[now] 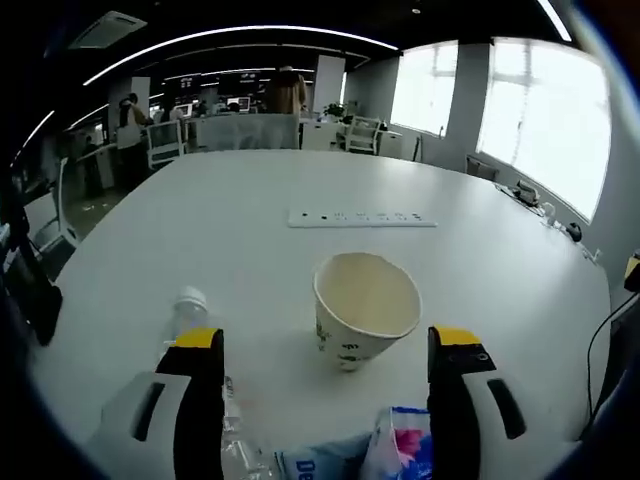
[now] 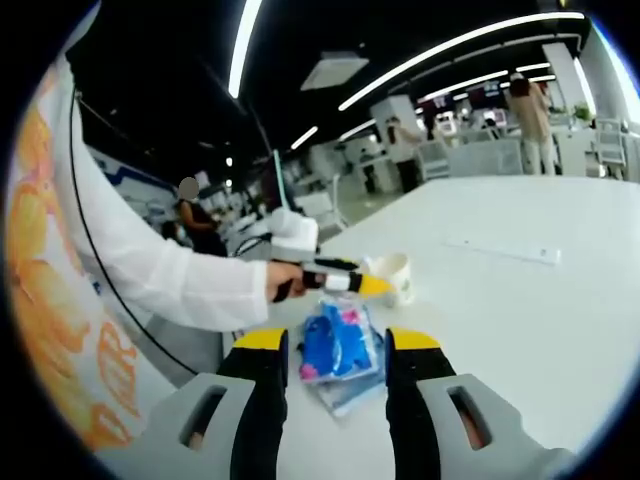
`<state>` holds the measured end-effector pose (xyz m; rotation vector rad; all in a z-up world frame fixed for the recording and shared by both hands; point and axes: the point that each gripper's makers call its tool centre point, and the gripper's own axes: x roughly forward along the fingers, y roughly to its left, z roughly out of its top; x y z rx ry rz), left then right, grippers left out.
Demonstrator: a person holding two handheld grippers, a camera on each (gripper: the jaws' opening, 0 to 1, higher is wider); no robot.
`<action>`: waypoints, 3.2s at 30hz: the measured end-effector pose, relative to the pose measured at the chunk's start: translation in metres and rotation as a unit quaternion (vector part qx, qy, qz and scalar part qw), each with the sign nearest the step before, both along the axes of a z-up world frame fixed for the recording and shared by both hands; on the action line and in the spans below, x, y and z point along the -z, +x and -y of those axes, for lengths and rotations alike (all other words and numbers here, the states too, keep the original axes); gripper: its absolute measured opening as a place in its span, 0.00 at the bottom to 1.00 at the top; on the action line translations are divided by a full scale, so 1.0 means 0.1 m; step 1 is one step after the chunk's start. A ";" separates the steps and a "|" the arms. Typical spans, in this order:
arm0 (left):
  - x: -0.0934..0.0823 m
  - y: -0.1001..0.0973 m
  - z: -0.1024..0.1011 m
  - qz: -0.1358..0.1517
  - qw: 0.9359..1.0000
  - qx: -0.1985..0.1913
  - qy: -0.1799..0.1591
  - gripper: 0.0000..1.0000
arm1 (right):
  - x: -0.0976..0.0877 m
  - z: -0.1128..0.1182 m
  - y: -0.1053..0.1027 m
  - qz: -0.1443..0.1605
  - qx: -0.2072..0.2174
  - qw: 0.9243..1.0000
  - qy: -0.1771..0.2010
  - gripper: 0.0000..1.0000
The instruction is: Arrange the tabletop items into an orderly group along one side of the table until the central work area is clear of visible clutter.
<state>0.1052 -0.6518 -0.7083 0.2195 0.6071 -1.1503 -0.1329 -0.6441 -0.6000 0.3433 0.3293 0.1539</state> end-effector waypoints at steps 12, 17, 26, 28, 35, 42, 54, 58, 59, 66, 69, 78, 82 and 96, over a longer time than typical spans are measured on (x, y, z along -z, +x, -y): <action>-0.16 0.17 -0.30 -0.023 0.998 -0.051 -0.009 0.94 | -0.05 0.00 -0.06 0.008 0.006 1.000 -0.003 0.36; -0.17 0.24 -0.42 -0.018 0.998 -0.064 -0.005 0.93 | -0.05 -0.01 -0.09 0.009 0.006 1.000 -0.004 0.36; -0.16 0.30 -0.54 -0.010 0.997 -0.077 0.004 0.87 | -0.08 -0.02 -0.09 0.013 0.008 1.000 -0.005 0.36; -0.15 0.30 -0.55 -0.010 0.997 -0.079 0.005 0.87 | -0.08 -0.03 -0.09 0.014 0.009 1.000 -0.003 0.36; -0.06 0.36 -0.59 -0.017 0.995 -0.092 0.018 0.86 | -0.06 -0.01 -0.11 0.011 0.014 1.000 -0.001 0.36; 0.07 0.47 -0.63 -0.042 0.991 -0.121 0.036 0.82 | -0.03 0.01 -0.11 0.006 0.017 1.000 0.002 0.36; 0.28 0.60 -0.58 -0.075 0.982 -0.159 0.074 0.71 | 0.04 0.07 -0.09 -0.004 0.022 1.000 0.008 0.35; 0.32 0.59 -0.54 -0.070 0.981 -0.155 0.087 0.69 | 0.06 0.07 -0.09 -0.007 0.023 1.000 0.010 0.35; 0.33 0.59 -0.54 -0.069 0.981 -0.155 0.090 0.69 | 0.06 0.06 -0.09 -0.008 0.023 1.000 0.010 0.35; 0.43 0.62 -0.55 -0.065 0.980 -0.151 0.114 0.60 | 0.08 0.07 -0.10 -0.014 0.025 1.000 0.011 0.34; 0.46 0.60 -0.55 -0.069 0.980 -0.149 0.114 0.58 | 0.10 0.08 -0.09 -0.017 0.025 0.999 0.013 0.34; 0.55 0.59 -0.56 -0.063 0.981 -0.140 0.120 0.49 | 0.12 0.04 -0.05 -0.019 0.019 0.999 0.017 0.32; 0.55 0.62 -0.55 -0.058 0.981 -0.145 0.116 0.49 | 0.14 0.05 -0.05 -0.022 0.020 0.999 0.019 0.31; 0.38 0.56 -0.59 -0.066 0.983 -0.152 0.077 0.37 | 0.11 0.12 -0.11 -0.016 0.034 0.999 0.036 0.16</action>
